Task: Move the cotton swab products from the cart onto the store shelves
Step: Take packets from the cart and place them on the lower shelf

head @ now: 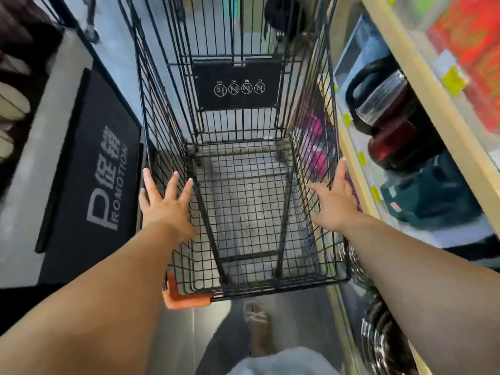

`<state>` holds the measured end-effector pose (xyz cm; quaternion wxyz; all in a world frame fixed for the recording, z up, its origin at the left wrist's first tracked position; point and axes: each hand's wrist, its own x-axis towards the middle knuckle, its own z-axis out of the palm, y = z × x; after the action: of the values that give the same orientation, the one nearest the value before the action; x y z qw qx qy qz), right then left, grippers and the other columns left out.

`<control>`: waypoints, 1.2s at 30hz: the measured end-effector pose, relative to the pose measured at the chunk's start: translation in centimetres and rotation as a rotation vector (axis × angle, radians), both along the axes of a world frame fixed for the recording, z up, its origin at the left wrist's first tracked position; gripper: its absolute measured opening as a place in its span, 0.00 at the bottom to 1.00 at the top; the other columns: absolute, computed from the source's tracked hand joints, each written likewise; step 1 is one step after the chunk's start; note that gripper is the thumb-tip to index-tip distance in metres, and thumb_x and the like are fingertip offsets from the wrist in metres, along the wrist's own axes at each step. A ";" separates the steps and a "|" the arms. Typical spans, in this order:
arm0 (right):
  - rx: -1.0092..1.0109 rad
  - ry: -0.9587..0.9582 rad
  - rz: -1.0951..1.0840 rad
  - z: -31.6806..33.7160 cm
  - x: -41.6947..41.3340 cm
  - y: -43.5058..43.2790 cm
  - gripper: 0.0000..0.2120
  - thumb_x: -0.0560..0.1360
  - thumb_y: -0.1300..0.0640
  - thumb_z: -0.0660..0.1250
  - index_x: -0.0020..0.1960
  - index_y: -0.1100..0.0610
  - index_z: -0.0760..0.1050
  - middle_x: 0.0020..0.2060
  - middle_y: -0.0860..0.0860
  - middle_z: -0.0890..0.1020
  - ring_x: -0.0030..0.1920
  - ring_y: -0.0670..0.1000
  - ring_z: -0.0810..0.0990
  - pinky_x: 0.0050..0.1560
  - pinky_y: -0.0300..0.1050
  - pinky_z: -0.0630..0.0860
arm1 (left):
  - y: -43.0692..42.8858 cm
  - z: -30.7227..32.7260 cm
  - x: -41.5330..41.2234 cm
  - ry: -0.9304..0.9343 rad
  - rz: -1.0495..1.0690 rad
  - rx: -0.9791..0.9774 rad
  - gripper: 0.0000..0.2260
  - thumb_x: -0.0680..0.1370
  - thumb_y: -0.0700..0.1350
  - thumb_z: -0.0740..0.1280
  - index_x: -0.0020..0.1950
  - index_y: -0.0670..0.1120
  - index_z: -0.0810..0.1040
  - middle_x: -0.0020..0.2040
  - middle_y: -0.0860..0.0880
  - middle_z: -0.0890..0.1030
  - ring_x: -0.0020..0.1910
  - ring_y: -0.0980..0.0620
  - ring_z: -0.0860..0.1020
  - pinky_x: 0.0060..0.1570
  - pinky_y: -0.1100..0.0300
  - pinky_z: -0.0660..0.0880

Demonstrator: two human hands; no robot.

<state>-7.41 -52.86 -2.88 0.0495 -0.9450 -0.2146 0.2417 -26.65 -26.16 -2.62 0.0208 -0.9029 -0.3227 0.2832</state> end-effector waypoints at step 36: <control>0.207 0.126 -0.213 0.8 30.5 28.2 0.40 0.72 0.77 0.58 0.77 0.51 0.55 0.77 0.48 0.36 0.76 0.58 0.52 0.65 0.53 0.68 | 28.3 2.2 34.0 0.099 0.109 -0.058 0.47 0.74 0.54 0.66 0.76 0.57 0.31 0.76 0.48 0.29 0.72 0.36 0.28 0.73 0.40 0.39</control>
<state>23.13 -24.65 -2.08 0.1854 -0.9352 -0.1336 0.2706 7.35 2.12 -0.43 -0.0046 -0.8691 -0.3615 0.3376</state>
